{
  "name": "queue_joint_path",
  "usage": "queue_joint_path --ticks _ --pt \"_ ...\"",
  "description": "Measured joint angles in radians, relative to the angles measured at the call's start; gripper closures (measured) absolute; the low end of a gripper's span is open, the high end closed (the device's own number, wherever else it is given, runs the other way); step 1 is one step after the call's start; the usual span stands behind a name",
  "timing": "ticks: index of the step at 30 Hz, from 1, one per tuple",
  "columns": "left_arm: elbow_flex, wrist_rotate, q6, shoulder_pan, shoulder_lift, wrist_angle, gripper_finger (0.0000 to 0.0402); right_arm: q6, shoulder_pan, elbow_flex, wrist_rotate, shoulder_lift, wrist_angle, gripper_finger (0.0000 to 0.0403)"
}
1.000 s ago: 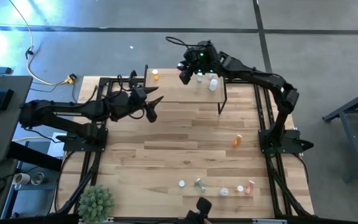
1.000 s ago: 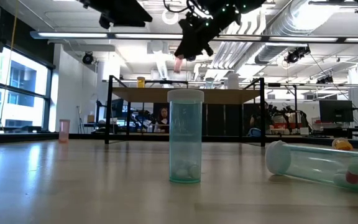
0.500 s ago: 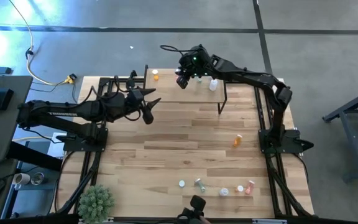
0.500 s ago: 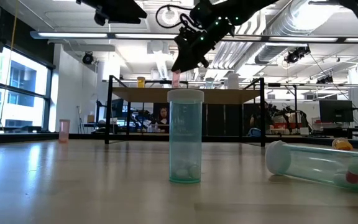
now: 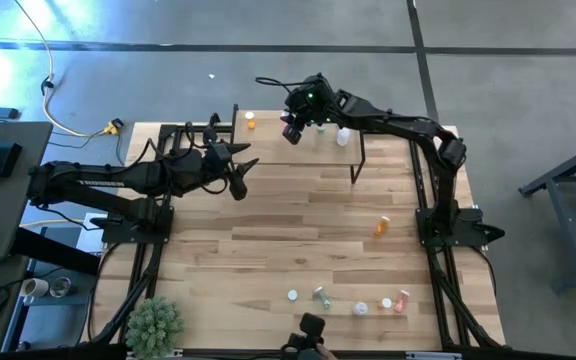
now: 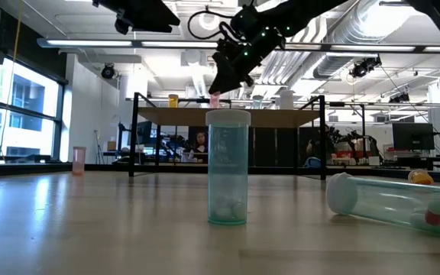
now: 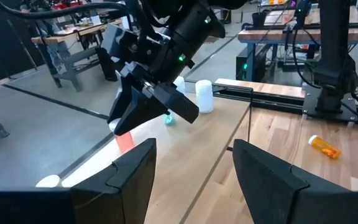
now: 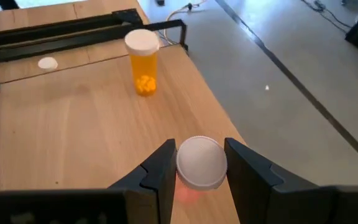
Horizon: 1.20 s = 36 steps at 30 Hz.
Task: Pick and place medicine bottles onto shelf by color
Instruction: Put the top right pink pill bottle on the shelf
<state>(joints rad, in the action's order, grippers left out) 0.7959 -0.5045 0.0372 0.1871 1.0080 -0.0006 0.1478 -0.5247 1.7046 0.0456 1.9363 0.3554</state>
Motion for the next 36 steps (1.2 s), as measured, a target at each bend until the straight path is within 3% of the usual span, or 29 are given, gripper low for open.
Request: queue_joint_path --ticks 11,36 --pt "0.000 0.000 0.000 0.000 0.000 -0.003 0.0197 0.044 0.024 0.000 0.019 0.003 -0.055 0.0291" --pt "0.000 0.000 0.000 0.000 0.000 -0.003 0.0197 0.061 0.018 0.000 -0.016 0.008 -0.002 0.0291"
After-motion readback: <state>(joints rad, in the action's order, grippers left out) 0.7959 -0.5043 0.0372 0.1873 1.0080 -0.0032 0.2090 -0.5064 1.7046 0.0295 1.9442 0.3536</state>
